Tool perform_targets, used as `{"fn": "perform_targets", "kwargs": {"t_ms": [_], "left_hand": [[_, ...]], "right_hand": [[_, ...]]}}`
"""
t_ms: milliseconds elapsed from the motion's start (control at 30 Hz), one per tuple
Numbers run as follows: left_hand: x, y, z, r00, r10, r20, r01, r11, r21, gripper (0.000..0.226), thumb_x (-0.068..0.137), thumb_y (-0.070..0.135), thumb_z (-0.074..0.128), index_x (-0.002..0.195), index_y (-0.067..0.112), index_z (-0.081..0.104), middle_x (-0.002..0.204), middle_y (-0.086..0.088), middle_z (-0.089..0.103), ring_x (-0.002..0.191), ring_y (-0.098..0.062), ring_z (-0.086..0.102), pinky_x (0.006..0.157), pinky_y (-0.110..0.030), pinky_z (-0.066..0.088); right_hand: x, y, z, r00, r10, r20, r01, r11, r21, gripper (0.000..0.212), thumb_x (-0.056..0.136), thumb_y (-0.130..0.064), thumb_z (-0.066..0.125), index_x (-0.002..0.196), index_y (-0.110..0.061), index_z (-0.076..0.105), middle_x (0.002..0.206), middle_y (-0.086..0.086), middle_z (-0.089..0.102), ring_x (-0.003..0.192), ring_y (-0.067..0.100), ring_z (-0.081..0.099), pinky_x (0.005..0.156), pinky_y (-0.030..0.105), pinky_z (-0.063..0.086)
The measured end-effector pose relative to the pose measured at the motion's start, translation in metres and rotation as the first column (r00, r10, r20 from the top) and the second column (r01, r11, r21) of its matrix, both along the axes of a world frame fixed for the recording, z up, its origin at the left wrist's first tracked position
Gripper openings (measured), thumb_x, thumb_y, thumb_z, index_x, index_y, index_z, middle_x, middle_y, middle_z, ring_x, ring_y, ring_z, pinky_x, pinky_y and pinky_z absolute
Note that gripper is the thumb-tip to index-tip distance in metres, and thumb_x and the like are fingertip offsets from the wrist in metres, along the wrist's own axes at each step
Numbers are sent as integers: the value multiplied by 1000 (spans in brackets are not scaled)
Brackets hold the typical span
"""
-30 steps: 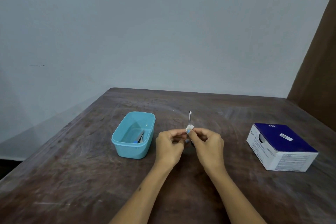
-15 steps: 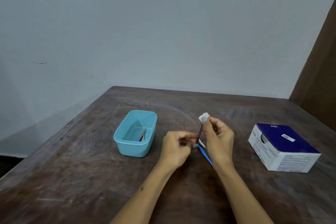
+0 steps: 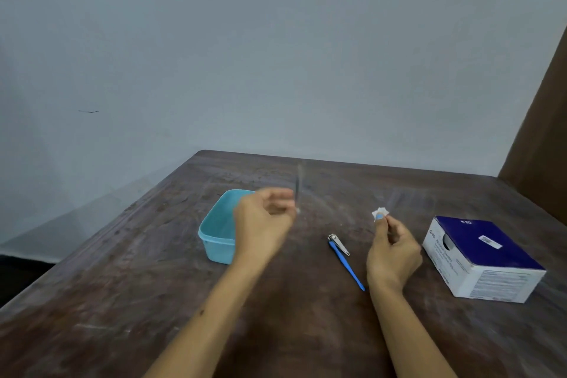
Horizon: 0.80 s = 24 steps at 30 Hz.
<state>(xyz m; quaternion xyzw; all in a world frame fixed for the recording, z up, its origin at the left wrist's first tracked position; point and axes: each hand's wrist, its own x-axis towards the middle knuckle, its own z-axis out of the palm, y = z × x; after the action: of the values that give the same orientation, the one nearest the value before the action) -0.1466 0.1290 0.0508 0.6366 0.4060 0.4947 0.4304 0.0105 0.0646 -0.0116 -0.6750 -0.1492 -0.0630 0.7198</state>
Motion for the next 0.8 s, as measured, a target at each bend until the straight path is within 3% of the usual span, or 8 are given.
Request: {"fn": "perform_targets", "kwargs": {"t_ms": [100, 233, 333, 400, 467, 533, 700, 800], "left_hand": [[-33, 13, 29, 953, 185, -241, -163, 981, 107, 26, 69, 0, 69, 63, 24, 65, 61, 6, 67, 59, -11, 64, 55, -20, 54], [-52, 27, 39, 738, 277, -615, -227, 961, 160, 15, 70, -2, 61, 68, 11, 70, 71, -5, 67, 74, -20, 62, 64, -26, 49], [-46, 28, 38, 555, 271, -786, -235, 958, 164, 8, 75, 3, 58, 67, 2, 58, 67, -7, 53, 68, -24, 51, 60, -28, 45], [-40, 27, 36, 480, 241, -843, -211, 965, 156, 12, 78, 6, 60, 73, 4, 49, 78, -8, 50, 75, -25, 49, 63, -30, 44], [-36, 28, 32, 429, 201, -881, -186, 974, 131, 17, 78, 7, 62, 91, 3, 51, 96, -12, 54, 93, -28, 55, 68, -32, 45], [-33, 32, 28, 401, 182, -898, -188, 975, 114, 21, 78, 7, 61, 96, 3, 52, 102, -13, 58, 99, -28, 58, 71, -32, 48], [-30, 37, 26, 388, 149, -910, -195, 978, 77, 16, 79, 9, 62, 81, 7, 47, 71, -3, 48, 78, -21, 58, 62, -27, 47], [-28, 36, 26, 368, 120, -922, -196, 979, 49, 15, 81, 12, 62, 81, 7, 47, 66, -3, 44, 66, -16, 51, 56, -25, 44]], "right_hand": [[1, 0, 1, 999, -8, -32, 7, 1000, -7, 21, 89, -20, 61, 100, -5, 71, 81, 3, 64, 77, 17, 59, 76, 29, 45], [1, -1, 3, 997, 6, -78, -5, 1000, 6, 22, 90, -21, 61, 101, -4, 70, 81, 1, 61, 78, 14, 57, 75, 28, 43], [1, -1, 3, 995, 16, -94, -16, 1000, 4, 22, 90, -20, 60, 102, -5, 70, 83, 0, 61, 80, 14, 57, 75, 28, 43], [2, -2, 3, 995, 21, -96, -21, 1000, 7, 21, 89, -20, 61, 101, -5, 70, 83, 2, 62, 79, 14, 57, 76, 28, 43], [2, -1, 2, 995, 24, -96, -24, 1000, 10, 21, 89, -20, 61, 100, -5, 70, 85, 4, 65, 79, 14, 57, 77, 29, 44], [3, -1, 2, 994, 30, -103, -29, 999, 13, 21, 88, -21, 62, 101, -6, 70, 84, 3, 64, 79, 14, 57, 77, 29, 45], [3, 0, 1, 994, 44, -104, -42, 999, 21, 22, 88, -23, 62, 101, -6, 70, 84, 2, 64, 81, 16, 59, 76, 29, 45], [2, 0, 1, 994, 44, -104, -43, 999, 15, 22, 88, -23, 62, 101, -7, 71, 86, 2, 65, 82, 15, 59, 78, 29, 45]]}}
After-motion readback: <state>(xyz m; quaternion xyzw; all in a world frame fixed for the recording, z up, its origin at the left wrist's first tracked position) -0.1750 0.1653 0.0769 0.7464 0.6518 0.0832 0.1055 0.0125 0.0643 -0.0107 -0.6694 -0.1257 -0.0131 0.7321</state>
